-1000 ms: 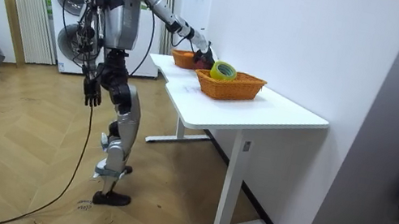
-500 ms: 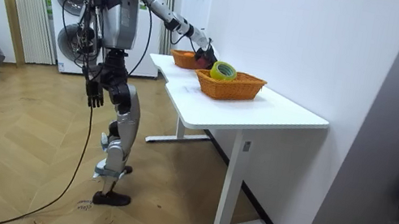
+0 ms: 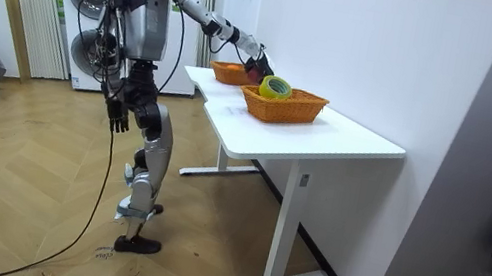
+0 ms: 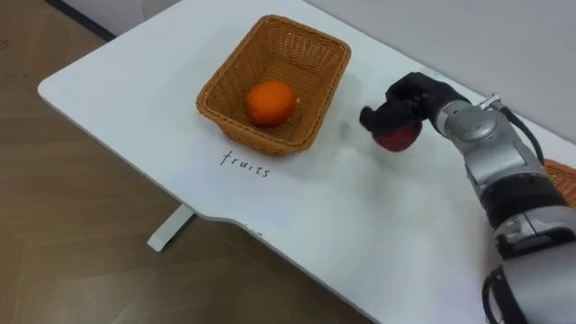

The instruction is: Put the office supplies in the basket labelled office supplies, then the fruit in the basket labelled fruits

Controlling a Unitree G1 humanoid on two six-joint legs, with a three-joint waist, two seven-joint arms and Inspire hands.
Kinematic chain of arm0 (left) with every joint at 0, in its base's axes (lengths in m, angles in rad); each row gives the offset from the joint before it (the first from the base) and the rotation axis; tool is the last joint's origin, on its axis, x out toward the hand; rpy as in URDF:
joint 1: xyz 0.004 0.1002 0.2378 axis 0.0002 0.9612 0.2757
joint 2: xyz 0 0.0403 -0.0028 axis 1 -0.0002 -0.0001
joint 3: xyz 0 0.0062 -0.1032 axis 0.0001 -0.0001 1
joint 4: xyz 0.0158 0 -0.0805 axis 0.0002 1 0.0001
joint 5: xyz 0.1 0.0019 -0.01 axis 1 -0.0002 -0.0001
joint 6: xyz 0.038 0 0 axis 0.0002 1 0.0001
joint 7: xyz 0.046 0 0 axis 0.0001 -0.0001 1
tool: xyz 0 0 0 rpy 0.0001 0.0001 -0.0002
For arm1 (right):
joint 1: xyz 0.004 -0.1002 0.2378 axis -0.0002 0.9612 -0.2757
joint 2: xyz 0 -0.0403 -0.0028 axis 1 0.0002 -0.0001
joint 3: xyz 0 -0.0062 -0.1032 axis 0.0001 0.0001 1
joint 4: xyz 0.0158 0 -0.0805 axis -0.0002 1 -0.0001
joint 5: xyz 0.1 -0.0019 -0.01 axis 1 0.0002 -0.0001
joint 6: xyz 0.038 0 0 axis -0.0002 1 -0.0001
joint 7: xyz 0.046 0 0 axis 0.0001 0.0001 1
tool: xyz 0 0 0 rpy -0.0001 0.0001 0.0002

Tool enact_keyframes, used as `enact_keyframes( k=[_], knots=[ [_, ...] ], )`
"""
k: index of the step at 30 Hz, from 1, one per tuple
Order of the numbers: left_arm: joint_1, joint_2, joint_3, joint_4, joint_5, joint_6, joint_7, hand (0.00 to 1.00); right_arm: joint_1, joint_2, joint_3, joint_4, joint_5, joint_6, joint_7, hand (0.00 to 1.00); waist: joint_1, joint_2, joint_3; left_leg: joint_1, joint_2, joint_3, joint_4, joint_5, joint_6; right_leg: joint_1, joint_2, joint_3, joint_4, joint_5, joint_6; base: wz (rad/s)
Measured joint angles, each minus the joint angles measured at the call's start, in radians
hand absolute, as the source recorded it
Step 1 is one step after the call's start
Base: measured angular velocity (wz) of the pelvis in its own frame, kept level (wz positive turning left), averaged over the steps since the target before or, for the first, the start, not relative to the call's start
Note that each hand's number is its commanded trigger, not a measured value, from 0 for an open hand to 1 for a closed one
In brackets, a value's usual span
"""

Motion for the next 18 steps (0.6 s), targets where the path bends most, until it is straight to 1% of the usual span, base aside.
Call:
enact_keyframes(
  k=[2,4,5,6,8,11,13,15,18],
  knots=[
    [0.007,0.001,0.015,-0.001,0.0,0.0,0.001,0.0,0.0,-0.025,0.0,-0.047,0.001,-0.007,-0.002,1.0,-0.01,0.007,-0.0088,0.009,0.001,0.005,-0.008,0.0,0.0,0.007,0.0,0.0,-0.007,0.001,0.001,-0.06],
    [0.009,0.001,0.031,-0.001,0.001,0.0,0.002,0.0,0.0,-0.041,0.0,-0.073,0.001,-0.011,-0.006,1.0,-0.016,0.013,-0.0154,0.023,0.003,0.01,-0.016,0.0,0.001,0.017,0.0,0.003,-0.009,0.001,0.001,-0.05],
    [0.009,-0.002,0.039,-0.002,0.002,0.0,0.003,0.0,0.0,-0.047,-0.007,-0.094,-0.002,-0.011,-0.008,1.0,-0.032,0.015,-0.0164,0.031,0.003,0.01,-0.022,0.0,0.001,0.024,0.0,0.003,-0.009,0.001,0.002,0.0],
    [0.014,-0.006,0.05,-0.001,0.002,0.001,0.009,0.0,0.0,-0.047,-0.009,-0.115,-0.001,-0.01,-0.008,1.0,-0.04,0.017,-0.017,0.043,0.003,0.012,-0.029,0.0,0.001,0.032,-0.001,0.006,-0.009,0.0,0.003,0.0],
    [0.018,-0.009,0.05,-0.001,0.004,0.002,0.024,0.0,0.0,-0.047,-0.018,-0.127,0.0,-0.01,-0.008,1.0,-0.047,0.018,-0.0166,0.063,0.003,0.017,-0.037,0.0,0.002,0.047,-0.001,0.014,-0.012,-0.001,0.005,-0.08],
    [0.019,-0.018,0.065,-0.003,0.006,0.001,0.039,0.0,0.0,-0.047,-0.036,-0.141,-0.001,-0.003,-0.008,1.0,-0.05,0.017,-0.0172,0.09,0.003,0.024,-0.061,0.0,0.003,0.062,-0.002,0.027,-0.012,-0.003,0.008,-0.1],
    [0.02,-0.024,0.073,-0.003,0.01,0.001,0.046,0.0,0.0,-0.048,-0.038,-0.188,-0.005,-0.001,-0.008,1.0,-0.061,0.016,-0.0172,0.096,0.003,0.026,-0.063,0.0,0.003,0.065,-0.002,0.033,-0.012,-0.004,0.008,-0.1],
    [0.02,-0.036,0.094,-0.006,0.027,0.001,0.041,0.0,0.0,-0.048,-0.045,-0.275,-0.013,-0.001,-0.008,1.0,-0.064,0.016,-0.0176,0.102,0.005,0.037,-0.066,0.0,0.003,0.064,-0.002,0.051,-0.012,-0.004,0.009,-0.15],
    [0.017,-0.036,0.105,-0.008,0.027,0.002,0.036,0.0,-0.003,-0.05,-0.048,-0.34,-0.013,-0.003,-0.008,1.0,-0.063,0.009,-0.0219,0.108,0.004,0.036,-0.065,0.0,0.003,0.068,-0.002,0.053,-0.012,-0.006,0.01,-0.01]
  ],
)
